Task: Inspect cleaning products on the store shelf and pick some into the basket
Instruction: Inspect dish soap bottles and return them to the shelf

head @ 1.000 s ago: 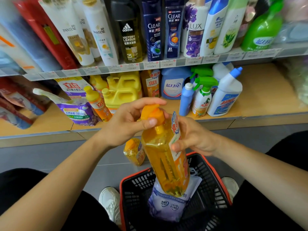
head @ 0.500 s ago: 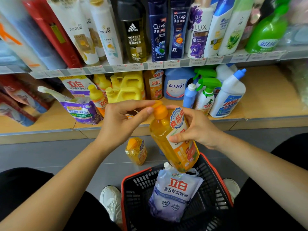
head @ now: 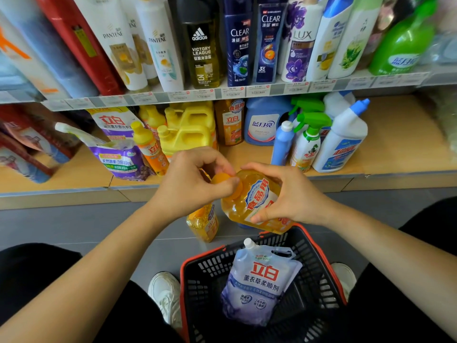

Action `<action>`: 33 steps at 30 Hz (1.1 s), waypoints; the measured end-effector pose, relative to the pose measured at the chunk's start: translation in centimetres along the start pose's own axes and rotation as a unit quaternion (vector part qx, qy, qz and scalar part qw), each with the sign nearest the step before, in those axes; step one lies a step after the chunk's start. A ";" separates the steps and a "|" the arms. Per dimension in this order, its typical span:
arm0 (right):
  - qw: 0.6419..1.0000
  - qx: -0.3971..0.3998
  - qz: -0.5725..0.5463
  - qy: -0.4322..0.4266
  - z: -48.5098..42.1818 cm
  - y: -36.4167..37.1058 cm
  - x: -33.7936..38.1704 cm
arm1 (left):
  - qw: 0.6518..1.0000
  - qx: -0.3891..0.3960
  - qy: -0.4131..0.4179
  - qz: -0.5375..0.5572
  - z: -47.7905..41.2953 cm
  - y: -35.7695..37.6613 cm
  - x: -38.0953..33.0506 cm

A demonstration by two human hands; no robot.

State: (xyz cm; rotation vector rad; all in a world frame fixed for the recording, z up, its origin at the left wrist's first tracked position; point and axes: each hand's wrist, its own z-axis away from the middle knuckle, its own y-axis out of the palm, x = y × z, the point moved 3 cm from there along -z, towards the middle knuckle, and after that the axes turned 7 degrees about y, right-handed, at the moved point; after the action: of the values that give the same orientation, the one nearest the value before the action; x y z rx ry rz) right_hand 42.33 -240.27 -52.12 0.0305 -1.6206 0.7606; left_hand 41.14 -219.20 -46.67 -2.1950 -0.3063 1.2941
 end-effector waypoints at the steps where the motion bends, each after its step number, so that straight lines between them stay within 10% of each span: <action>1: 1.000 -0.002 0.006 -0.002 -0.1 -0.1 0.0 | 1.000 -0.005 0.007 -0.013 0.1 0.0 -0.1; 33: 0.963 -0.027 -0.267 0.035 -0.7 -1.5 -0.8 | 0.975 -0.091 0.014 0.202 -0.4 -1.5 1.4</action>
State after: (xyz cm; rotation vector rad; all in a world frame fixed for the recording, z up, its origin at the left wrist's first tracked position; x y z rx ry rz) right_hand 43.77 -241.38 -52.18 0.3832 -1.4681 0.2951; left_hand 42.37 -217.44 -46.67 -2.5198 0.0412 1.4917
